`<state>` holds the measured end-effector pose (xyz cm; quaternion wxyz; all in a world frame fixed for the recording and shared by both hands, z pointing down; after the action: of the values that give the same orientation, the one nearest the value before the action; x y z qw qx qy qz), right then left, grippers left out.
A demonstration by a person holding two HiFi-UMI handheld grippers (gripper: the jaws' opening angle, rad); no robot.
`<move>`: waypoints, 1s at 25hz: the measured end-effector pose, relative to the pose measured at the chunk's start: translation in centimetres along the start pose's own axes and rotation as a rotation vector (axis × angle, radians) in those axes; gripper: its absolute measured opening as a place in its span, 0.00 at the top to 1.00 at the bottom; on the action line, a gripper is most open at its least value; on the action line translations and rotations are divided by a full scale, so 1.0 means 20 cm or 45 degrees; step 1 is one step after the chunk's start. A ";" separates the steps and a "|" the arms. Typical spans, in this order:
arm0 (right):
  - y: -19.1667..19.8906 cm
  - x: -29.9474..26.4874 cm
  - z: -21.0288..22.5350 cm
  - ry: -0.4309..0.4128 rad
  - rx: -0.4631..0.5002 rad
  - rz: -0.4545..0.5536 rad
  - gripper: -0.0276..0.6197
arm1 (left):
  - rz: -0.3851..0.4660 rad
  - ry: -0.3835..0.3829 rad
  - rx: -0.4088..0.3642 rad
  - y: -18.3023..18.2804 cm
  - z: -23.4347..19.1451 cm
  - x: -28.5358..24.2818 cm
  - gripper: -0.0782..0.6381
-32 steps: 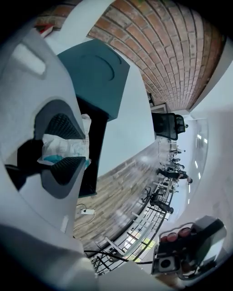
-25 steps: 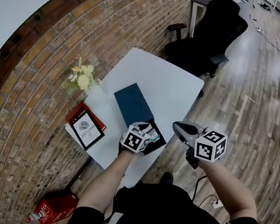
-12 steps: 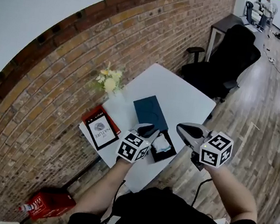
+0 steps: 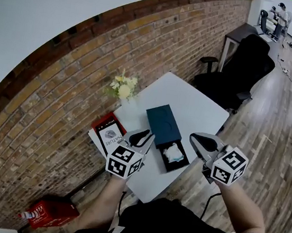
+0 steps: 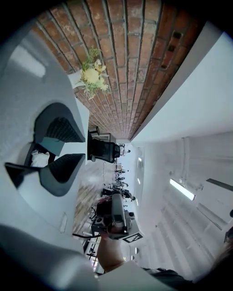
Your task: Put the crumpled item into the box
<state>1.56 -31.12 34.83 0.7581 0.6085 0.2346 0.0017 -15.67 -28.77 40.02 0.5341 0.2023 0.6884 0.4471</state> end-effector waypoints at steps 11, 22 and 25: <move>-0.07 0.04 -0.14 0.030 0.015 0.173 0.96 | 0.045 -0.081 0.062 0.09 -0.07 0.21 0.78; 0.02 -0.05 -0.18 0.038 0.023 0.079 0.96 | 0.064 -0.110 0.106 0.13 -0.13 0.26 0.79; 0.01 -0.06 -0.19 0.032 0.043 0.074 0.96 | 0.080 -0.107 0.105 0.12 -0.13 0.27 0.80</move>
<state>-0.84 -27.96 34.86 0.7442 0.6278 0.2263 0.0274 -20.43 -24.41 39.10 0.5395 0.2643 0.6765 0.4259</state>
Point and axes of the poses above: the fingertips, and each gripper's own axes: x backward along the fingers, z to its right, y out of its underside, the point moved 3 cm from there along x, backward along the fingers, and after that the axes turned 14 degrees about -z, right-handed, at the moved point
